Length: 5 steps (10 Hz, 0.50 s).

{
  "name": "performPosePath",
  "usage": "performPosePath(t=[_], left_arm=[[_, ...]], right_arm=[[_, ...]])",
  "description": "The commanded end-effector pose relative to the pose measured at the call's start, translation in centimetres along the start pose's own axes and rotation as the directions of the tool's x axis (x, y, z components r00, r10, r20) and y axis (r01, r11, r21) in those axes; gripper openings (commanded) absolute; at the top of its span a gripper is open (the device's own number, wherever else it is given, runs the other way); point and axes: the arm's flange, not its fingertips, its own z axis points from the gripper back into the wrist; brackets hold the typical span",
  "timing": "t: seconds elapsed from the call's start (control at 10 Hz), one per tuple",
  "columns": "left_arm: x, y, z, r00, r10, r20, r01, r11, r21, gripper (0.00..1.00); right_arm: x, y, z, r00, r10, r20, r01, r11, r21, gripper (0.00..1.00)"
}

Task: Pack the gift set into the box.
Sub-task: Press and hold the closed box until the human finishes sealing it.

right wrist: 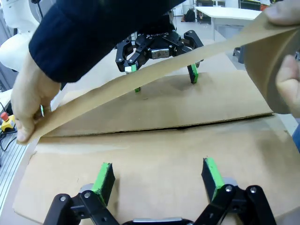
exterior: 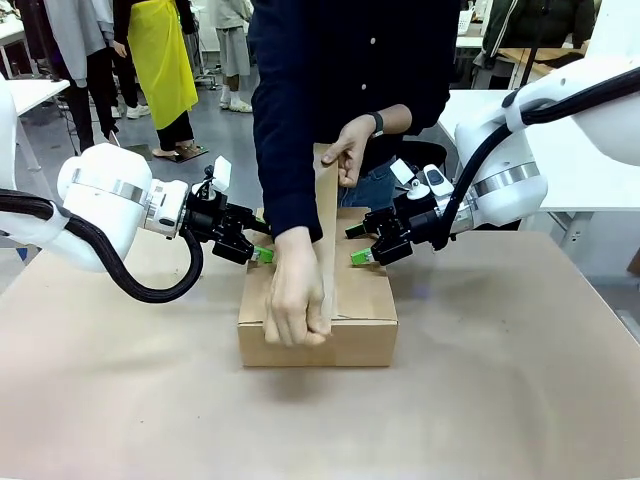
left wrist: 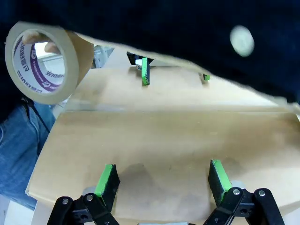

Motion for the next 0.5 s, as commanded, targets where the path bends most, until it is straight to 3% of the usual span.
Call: performPosePath(t=[0.0, 0.4], left_arm=[[-0.24, -0.28, 0.2, 1.0, 0.003, 0.003, -0.003, 1.0, -0.004, 1.0], [-0.24, -0.28, 0.2, 1.0, 0.003, 0.003, -0.003, 1.0, -0.004, 1.0]], right_arm=[[-0.27, 0.0, -0.09, 1.0, -0.007, -0.007, 0.007, 1.0, -0.004, 1.0], [-0.27, 0.0, -0.09, 1.0, -0.007, -0.007, 0.007, 1.0, -0.004, 1.0]])
